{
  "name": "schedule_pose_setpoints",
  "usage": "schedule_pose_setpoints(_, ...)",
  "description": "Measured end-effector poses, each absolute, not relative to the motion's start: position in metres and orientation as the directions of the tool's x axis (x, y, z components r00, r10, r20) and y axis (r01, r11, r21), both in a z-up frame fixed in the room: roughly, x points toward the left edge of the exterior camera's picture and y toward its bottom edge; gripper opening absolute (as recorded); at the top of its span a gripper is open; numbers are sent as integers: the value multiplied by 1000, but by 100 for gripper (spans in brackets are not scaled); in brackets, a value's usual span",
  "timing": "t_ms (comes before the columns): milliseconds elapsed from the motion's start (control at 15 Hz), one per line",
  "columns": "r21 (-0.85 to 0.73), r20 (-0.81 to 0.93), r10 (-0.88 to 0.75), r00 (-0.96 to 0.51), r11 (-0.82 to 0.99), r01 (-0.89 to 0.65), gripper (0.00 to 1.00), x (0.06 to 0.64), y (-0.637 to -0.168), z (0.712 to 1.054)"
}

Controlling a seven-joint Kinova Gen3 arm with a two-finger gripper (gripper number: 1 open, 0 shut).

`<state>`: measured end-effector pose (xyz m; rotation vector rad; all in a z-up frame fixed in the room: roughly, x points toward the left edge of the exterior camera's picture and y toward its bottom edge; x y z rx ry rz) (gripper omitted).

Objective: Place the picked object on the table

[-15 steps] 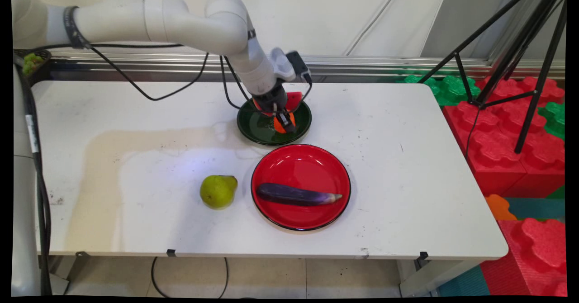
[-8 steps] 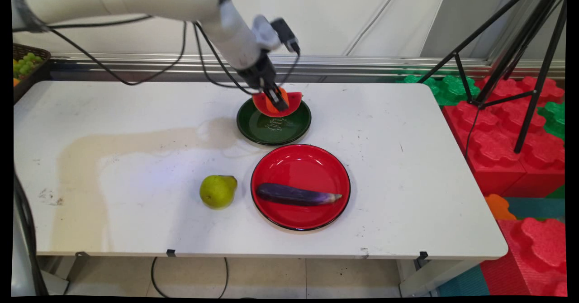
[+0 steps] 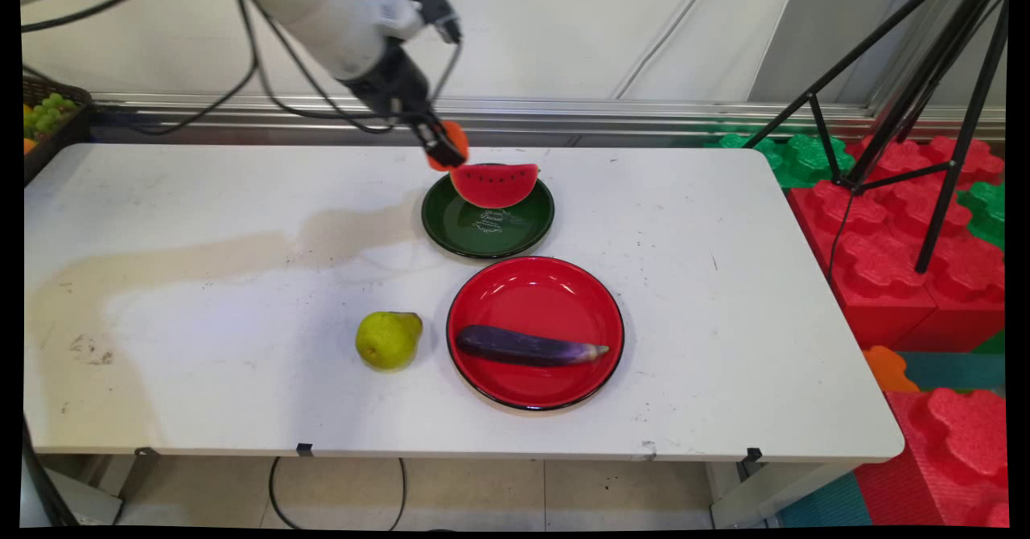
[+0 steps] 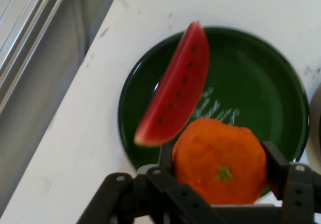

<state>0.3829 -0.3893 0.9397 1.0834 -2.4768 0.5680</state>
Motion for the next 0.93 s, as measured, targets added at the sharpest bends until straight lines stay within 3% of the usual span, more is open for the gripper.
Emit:
schedule_pose_setpoints(467,-185,475,-686,-552,535,-824,0,435,-341,941)
schedule_pose_setpoints(933,-170,415,-766,-491,466,-869,0,458,-332,903)
